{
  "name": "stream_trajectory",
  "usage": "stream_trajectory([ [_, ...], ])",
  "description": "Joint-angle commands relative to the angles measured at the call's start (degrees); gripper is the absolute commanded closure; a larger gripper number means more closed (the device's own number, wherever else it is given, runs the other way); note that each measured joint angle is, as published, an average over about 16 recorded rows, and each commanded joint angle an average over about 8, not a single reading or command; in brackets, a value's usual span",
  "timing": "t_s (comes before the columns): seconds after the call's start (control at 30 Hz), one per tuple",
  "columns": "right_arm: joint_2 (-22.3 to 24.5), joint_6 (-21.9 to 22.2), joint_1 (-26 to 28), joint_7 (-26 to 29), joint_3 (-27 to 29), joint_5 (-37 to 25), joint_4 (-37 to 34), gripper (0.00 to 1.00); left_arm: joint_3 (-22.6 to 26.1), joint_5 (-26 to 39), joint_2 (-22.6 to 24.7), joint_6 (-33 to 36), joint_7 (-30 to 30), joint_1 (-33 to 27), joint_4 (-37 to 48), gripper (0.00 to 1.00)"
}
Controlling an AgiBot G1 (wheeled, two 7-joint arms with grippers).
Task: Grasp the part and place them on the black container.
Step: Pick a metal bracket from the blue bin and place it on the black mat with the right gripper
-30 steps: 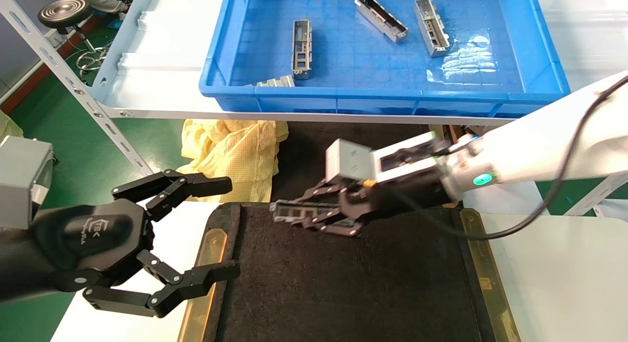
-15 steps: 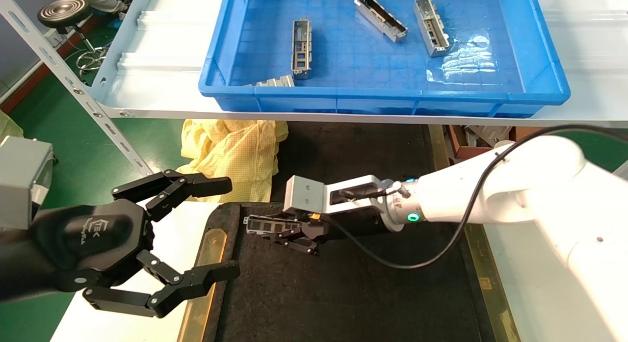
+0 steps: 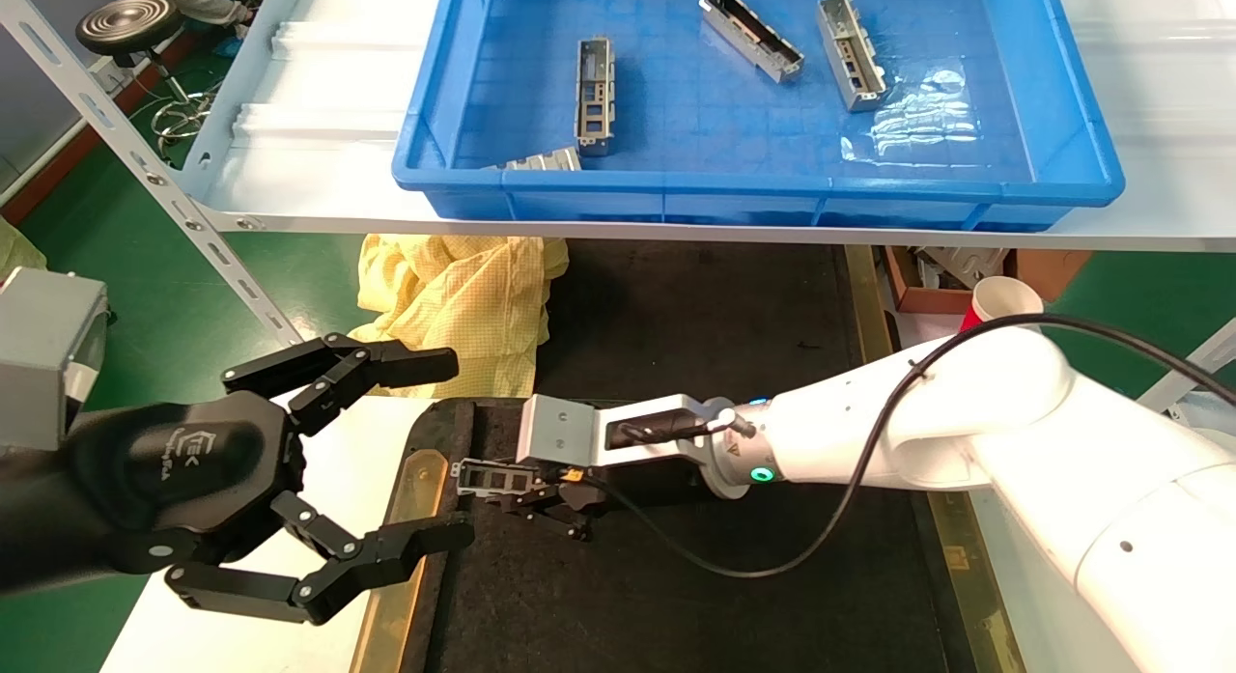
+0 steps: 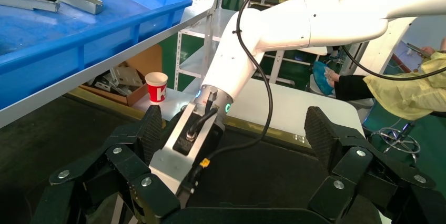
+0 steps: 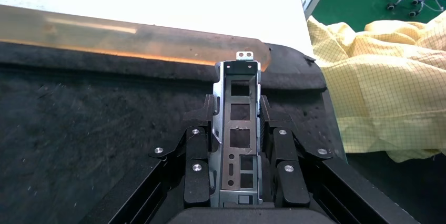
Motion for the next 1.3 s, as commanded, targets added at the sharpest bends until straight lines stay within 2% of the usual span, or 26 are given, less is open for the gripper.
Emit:
stream_trajectory([
  [0.03, -0.07, 1.29, -0.36, 0.69, -1.01, 0.32, 1.18, 1.0, 0.0, 0.0, 0.0, 0.0, 0.0, 0.0, 0.0, 0.0],
  [0.2, -0.17, 5.08, -0.99, 2.04, -3.81, 0.94, 3.29, 1.0, 0.0, 0.0, 0.0, 0.0, 0.0, 0.0, 0.0, 0.0],
  [0.5, -0.22, 15.77, -2.26, 3.47, -7.75, 2.09, 6.38, 1.0, 0.0, 0.0, 0.0, 0.0, 0.0, 0.0, 0.0, 0.0],
  [0.63, -0.18, 18.78, -2.59, 4.02, -9.4, 2.66, 7.74, 1.0, 0.0, 0.0, 0.0, 0.0, 0.0, 0.0, 0.0, 0.0],
  [0.83, -0.09, 20.1, -2.06, 4.65, -11.49, 3.66, 8.9, 1.0, 0.0, 0.0, 0.0, 0.0, 0.0, 0.0, 0.0, 0.0],
  [1.17, 0.01, 19.23, -0.82, 4.8, -13.89, 5.35, 9.09, 1.0, 0.0, 0.0, 0.0, 0.0, 0.0, 0.0, 0.0, 0.0],
  [1.23, 0.0, 19.15, -0.84, 4.76, -14.24, 5.7, 8.98, 0.89, 0.0, 0.0, 0.0, 0.0, 0.0, 0.0, 0.0, 0.0],
  [1.3, 0.0, 19.17, -0.88, 4.69, -14.55, 6.05, 8.86, 0.64, 0.0, 0.0, 0.0, 0.0, 0.0, 0.0, 0.0, 0.0],
])
